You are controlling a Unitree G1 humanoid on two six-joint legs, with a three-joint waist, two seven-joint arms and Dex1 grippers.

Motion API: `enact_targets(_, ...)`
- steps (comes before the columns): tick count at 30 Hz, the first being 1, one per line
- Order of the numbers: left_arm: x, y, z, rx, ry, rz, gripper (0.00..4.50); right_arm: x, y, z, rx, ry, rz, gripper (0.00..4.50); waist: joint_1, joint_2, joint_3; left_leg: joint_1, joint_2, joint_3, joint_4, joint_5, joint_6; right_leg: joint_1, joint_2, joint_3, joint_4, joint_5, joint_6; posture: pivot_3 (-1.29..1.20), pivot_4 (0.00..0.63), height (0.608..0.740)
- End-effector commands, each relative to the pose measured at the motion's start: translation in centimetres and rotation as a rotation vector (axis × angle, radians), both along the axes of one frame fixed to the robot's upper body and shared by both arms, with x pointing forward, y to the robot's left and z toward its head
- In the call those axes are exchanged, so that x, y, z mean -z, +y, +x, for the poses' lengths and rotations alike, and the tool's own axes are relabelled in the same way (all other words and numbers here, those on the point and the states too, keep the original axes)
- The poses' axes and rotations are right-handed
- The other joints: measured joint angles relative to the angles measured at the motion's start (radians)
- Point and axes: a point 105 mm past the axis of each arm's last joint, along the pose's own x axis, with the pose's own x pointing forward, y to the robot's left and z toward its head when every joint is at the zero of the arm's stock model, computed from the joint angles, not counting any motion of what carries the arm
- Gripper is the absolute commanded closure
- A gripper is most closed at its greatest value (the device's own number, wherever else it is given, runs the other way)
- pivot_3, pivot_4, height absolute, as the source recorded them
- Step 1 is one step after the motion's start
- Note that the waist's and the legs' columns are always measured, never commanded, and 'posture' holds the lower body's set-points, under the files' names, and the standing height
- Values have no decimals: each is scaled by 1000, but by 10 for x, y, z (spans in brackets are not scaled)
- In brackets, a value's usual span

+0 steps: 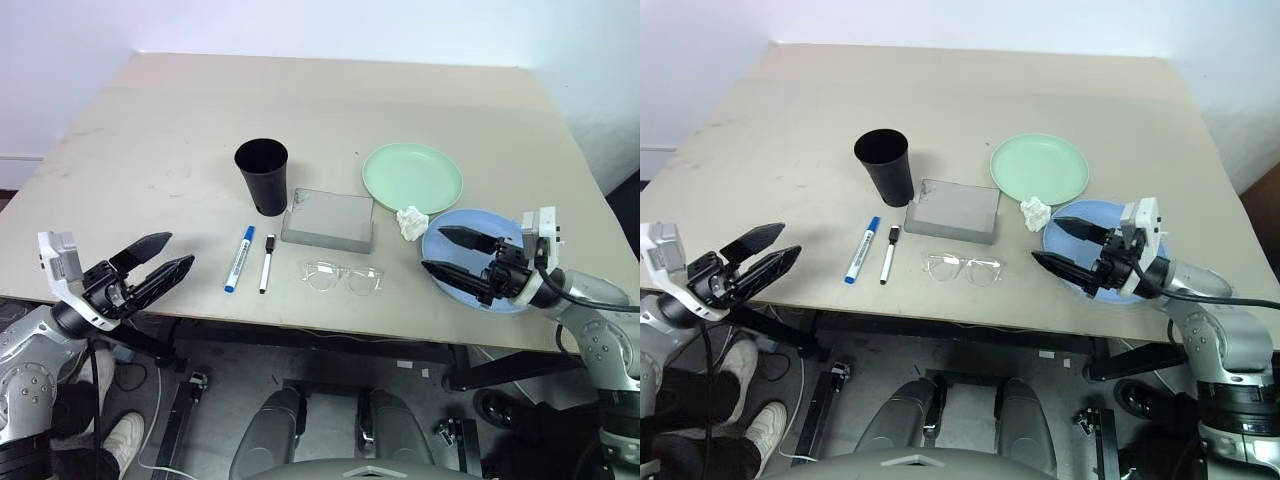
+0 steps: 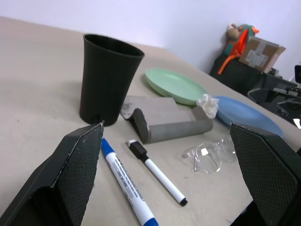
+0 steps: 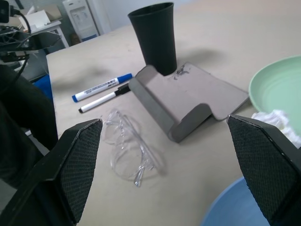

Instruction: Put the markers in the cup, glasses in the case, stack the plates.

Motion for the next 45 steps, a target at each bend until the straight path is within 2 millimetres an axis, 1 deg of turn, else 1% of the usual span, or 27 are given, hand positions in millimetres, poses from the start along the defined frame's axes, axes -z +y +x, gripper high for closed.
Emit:
enact_targets(1,-7,-8,-4,52,-26,11,24,-12,-6,1,15,-55,-18,0,0,0,0,0,0,0,0,0,0,0,0,0,0,0,0,0,150,735)
enact_targets(5,-6,-11,3,54,-35,10,24,-7,-8,-1,40,-52,-17,0,2,0,0,0,0,0,0,0,0,0,0,0,0,0,0,0,150,735)
enact_targets(9,-6,-24,6,133,-21,18,24,-8,-6,-6,39,-43,-15,0,1,0,0,0,0,0,0,0,0,0,0,0,0,0,0,0,150,735)
enact_targets(12,-8,-31,10,156,-31,11,24,-9,-9,-7,50,-44,-29,0,0,0,0,0,0,0,0,0,0,0,0,0,0,0,0,0,150,735)
enact_targets(14,-8,-35,11,169,-39,16,24,-10,-11,-6,70,-49,-44,0,-1,0,0,0,0,0,0,0,0,0,0,0,0,0,0,0,150,735)
enact_targets(17,-7,-46,14,179,-42,0,24,-6,-22,-3,110,-62,-86,0,1,0,0,0,0,0,0,0,0,0,0,0,0,0,0,0,150,735)
enact_targets(21,-5,-53,13,186,-45,14,24,-12,-23,7,180,-83,-110,0,0,0,0,0,0,0,1,0,0,0,0,0,0,0,0,0,150,735)
enact_targets(24,-7,-52,13,199,-57,37,24,-15,-27,32,327,-157,-204,0,-4,0,0,0,0,0,2,0,0,0,0,0,1,1,0,0,150,735)
enact_targets(26,-6,-55,13,218,-53,52,24,-18,-28,41,359,-115,-210,0,-2,0,0,0,0,0,3,0,0,0,1,0,1,1,-1,0,150,735)
enact_targets(27,-3,-57,11,235,-46,59,24,-19,-26,41,347,-94,-216,0,-1,0,-1,0,0,0,3,0,0,0,1,0,1,2,-1,0,150,735)
enact_targets(30,1,-60,13,247,-36,55,24,-14,-22,30,291,38,-240,0,9,0,-1,-1,0,0,3,0,0,0,1,-1,1,2,-1,0,150,735)
enact_targets(33,1,-63,17,249,-43,47,24,-8,-24,23,293,132,-259,0,15,0,-1,-2,0,0,3,-1,2,0,0,0,0,1,-1,0,150,735)
enact_targets(37,1,-65,22,262,-49,46,24,-7,-11,5,224,210,-281,0,24,0,-1,-2,0,1,4,-1,2,0,1,0,0,2,-1,0,150,735)
enact_targets(40,0,-66,24,276,-56,47,24,6,-12,-1,234,255,-354,0,25,0,-1,-2,0,1,4,-1,2,0,1,0,0,1,0,0,150,735)
enact_targets(42,0,-67,25,283,-60,51,24,17,-17,-2,246,270,-410,0,25,0,-1,-2,0,1,5,-1,2,0,0,0,0,0,2,0,150,735)
enact_targets(45,-1,-68,26,290,-64,50,24,30,-20,-8,235,318,-445,0,26,0,-1,-2,0,1,5,-1,2,1,0,0,0,1,1,0,150,735)
